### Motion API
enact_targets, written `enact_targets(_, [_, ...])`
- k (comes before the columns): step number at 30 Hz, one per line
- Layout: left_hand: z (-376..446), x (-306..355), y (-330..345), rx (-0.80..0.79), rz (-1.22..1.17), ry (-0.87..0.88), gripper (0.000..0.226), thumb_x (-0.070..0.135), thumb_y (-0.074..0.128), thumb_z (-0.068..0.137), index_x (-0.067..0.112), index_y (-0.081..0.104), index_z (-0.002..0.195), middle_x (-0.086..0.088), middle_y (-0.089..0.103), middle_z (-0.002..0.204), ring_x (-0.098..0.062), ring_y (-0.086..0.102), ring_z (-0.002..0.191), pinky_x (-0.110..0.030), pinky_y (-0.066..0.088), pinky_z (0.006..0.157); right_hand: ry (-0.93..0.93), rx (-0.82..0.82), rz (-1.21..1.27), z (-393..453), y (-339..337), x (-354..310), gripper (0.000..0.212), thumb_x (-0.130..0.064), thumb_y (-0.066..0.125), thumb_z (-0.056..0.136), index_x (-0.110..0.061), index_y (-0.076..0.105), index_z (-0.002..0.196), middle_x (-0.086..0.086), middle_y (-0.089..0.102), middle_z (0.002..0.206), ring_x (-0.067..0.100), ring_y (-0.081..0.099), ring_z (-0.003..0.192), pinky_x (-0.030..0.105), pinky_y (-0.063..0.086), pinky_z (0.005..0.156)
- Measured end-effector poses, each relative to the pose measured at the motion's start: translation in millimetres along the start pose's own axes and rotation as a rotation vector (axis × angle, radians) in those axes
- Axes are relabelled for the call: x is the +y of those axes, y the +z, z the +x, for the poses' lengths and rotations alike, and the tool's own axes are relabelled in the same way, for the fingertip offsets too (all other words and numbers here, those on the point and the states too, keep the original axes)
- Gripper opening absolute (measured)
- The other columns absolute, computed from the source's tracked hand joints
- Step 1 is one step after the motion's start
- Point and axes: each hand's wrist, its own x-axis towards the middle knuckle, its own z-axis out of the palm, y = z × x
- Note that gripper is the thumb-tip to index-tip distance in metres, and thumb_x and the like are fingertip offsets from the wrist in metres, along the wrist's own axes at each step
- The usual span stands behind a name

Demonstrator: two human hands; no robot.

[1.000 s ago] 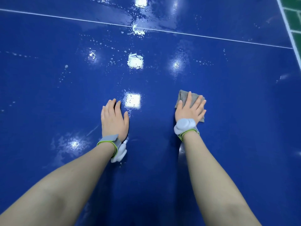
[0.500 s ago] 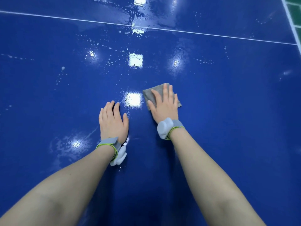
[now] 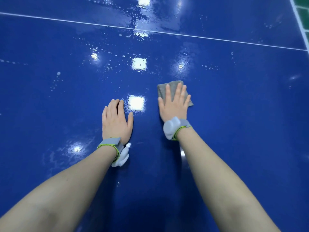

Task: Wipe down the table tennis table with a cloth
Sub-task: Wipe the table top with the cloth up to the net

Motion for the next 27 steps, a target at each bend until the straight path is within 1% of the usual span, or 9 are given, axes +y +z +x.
enact_targets(3, [6, 1, 2, -0.020, 0.011, 0.017, 0.054, 0.036, 0.033, 0.097, 0.003, 0.032, 0.140, -0.010, 0.031, 0.148, -0.024, 0.018, 0.141, -0.036, 0.005, 0.117, -0.173, -0.007, -0.034, -1, 0, -8, 0.060, -0.047, 0.019, 0.101, -0.024, -0.001, 0.152, 0.015, -0.012, 0.158, 0.030, -0.013, 0.145, 0.048, -0.007, 0.115])
enact_targets(5, [10, 2, 4, -0.026, 0.020, 0.014, 0.055, 0.036, 0.033, 0.098, 0.004, 0.030, 0.142, -0.009, 0.028, 0.150, -0.022, 0.015, 0.142, -0.035, 0.003, 0.117, -0.225, 0.000, -0.053, 8, -3, 6, 0.058, -0.046, 0.019, 0.101, -0.025, 0.001, 0.152, 0.013, -0.010, 0.158, 0.028, -0.011, 0.146, 0.046, -0.006, 0.116])
enact_targets(6, [11, 2, 4, -0.023, 0.025, 0.012, 0.056, 0.037, 0.031, 0.098, 0.004, 0.030, 0.142, -0.009, 0.028, 0.150, -0.022, 0.016, 0.142, -0.035, 0.003, 0.117, -0.200, 0.006, -0.054, 15, -5, 15, 0.057, -0.045, 0.019, 0.102, -0.025, 0.001, 0.152, 0.013, -0.010, 0.159, 0.028, -0.010, 0.146, 0.046, -0.005, 0.116])
enact_targets(8, [14, 3, 4, -0.008, 0.025, 0.011, 0.059, 0.039, 0.026, 0.094, 0.003, 0.032, 0.141, -0.010, 0.031, 0.148, -0.023, 0.018, 0.142, -0.036, 0.005, 0.117, -0.064, 0.016, -0.022, 30, -8, 34, 0.056, -0.043, 0.019, 0.102, -0.027, 0.002, 0.152, 0.012, -0.010, 0.159, 0.028, -0.010, 0.146, 0.046, -0.005, 0.117])
enact_targets(12, [14, 5, 4, 0.004, -0.003, 0.004, 0.058, 0.036, 0.026, 0.092, 0.002, 0.036, 0.139, -0.011, 0.034, 0.146, -0.024, 0.021, 0.141, -0.036, 0.005, 0.117, 0.194, 0.025, 0.060, 48, -13, 70, 0.053, -0.042, 0.019, 0.102, -0.030, 0.005, 0.152, 0.013, -0.010, 0.159, 0.028, -0.011, 0.146, 0.048, -0.004, 0.117])
enact_targets(16, [20, 6, 6, 0.032, -0.020, -0.002, 0.054, 0.033, 0.031, 0.092, -0.001, 0.040, 0.134, -0.013, 0.039, 0.140, -0.027, 0.025, 0.138, -0.037, 0.008, 0.116, 0.314, -0.001, 0.121, 62, -18, 69, 0.052, -0.042, 0.018, 0.103, -0.032, 0.003, 0.152, 0.015, -0.012, 0.158, 0.031, -0.013, 0.145, 0.050, -0.006, 0.116])
enact_targets(18, [26, 9, 8, 0.050, -0.030, -0.006, 0.052, 0.031, 0.033, 0.092, -0.002, 0.042, 0.131, -0.015, 0.042, 0.136, -0.029, 0.028, 0.136, -0.039, 0.010, 0.116, 0.266, 0.000, 0.101, 63, -19, 53, 0.053, -0.042, 0.019, 0.103, -0.032, 0.002, 0.152, 0.014, -0.012, 0.158, 0.032, -0.013, 0.145, 0.051, -0.006, 0.116])
enact_targets(23, [42, 17, 12, 0.060, -0.039, -0.027, 0.052, 0.031, 0.034, 0.092, -0.003, 0.042, 0.130, -0.016, 0.042, 0.135, -0.031, 0.029, 0.136, -0.040, 0.012, 0.116, -0.056, 0.001, 0.041, 55, -12, -4, 0.053, -0.044, 0.019, 0.102, -0.036, 0.000, 0.151, 0.011, -0.014, 0.158, 0.031, -0.015, 0.145, 0.049, -0.008, 0.114])
enact_targets(27, [46, 18, 14, 0.069, -0.039, -0.028, 0.051, 0.031, 0.035, 0.092, -0.003, 0.043, 0.130, -0.017, 0.042, 0.135, -0.032, 0.029, 0.135, -0.041, 0.012, 0.115, -0.206, 0.000, 0.023, 59, -14, -4, 0.051, -0.045, 0.019, 0.102, -0.039, 0.003, 0.150, 0.007, -0.010, 0.159, 0.027, -0.013, 0.146, 0.046, -0.007, 0.115])
